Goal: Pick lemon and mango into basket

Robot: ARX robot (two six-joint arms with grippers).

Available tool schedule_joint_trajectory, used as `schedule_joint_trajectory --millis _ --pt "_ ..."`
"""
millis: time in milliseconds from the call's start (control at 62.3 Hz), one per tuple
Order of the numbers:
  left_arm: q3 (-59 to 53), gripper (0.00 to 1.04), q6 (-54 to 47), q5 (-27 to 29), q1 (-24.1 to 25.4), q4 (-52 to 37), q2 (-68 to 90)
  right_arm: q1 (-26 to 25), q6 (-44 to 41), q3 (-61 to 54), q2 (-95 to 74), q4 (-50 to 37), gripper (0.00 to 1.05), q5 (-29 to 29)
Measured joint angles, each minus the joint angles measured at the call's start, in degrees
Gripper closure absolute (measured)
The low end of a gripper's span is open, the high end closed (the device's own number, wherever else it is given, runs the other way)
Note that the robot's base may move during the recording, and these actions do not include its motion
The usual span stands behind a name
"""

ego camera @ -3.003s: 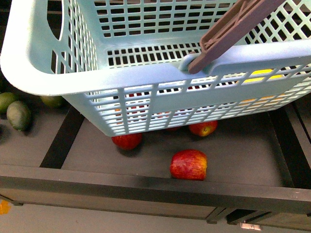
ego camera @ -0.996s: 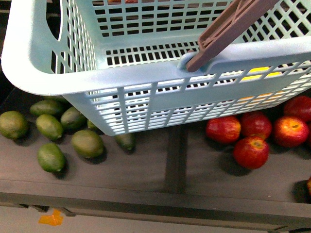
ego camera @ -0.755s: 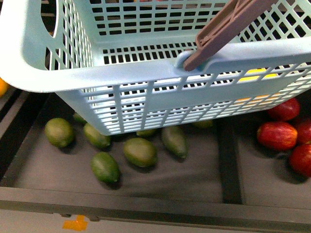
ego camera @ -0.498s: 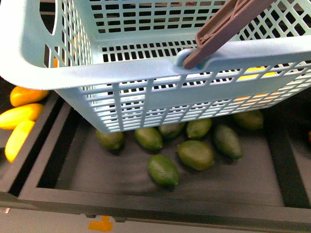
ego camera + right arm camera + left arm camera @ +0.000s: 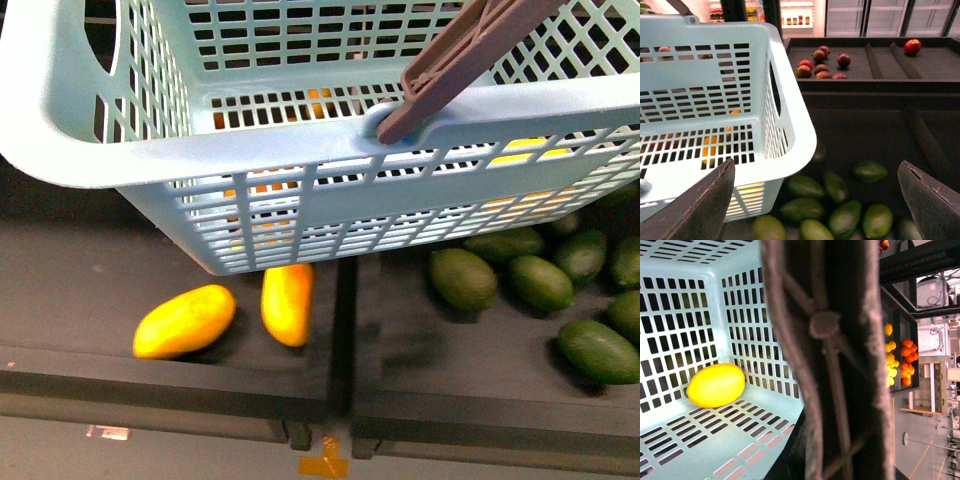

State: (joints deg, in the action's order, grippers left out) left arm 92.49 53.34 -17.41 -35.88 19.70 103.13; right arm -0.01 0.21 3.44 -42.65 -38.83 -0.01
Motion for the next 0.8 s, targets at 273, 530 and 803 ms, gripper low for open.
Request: schedule_joint_trajectory --millis 273,530,803 --pt "0.0 1.01 0.1 -0.1 0.0 0.0 0.0 0.0 0.0 0.0 0.0 0.0 0.09 0.0" --pt "0.0 1.01 0.2 -0.2 0.0 0.0 0.0 0.0 0.0 0.0 0.1 0.0 0.09 0.0" --pt "0.0 1.01 0.0 0.1 0.0 0.0 0.0 0.0 0.0 0.0 0.0 0.0 0.09 0.0"
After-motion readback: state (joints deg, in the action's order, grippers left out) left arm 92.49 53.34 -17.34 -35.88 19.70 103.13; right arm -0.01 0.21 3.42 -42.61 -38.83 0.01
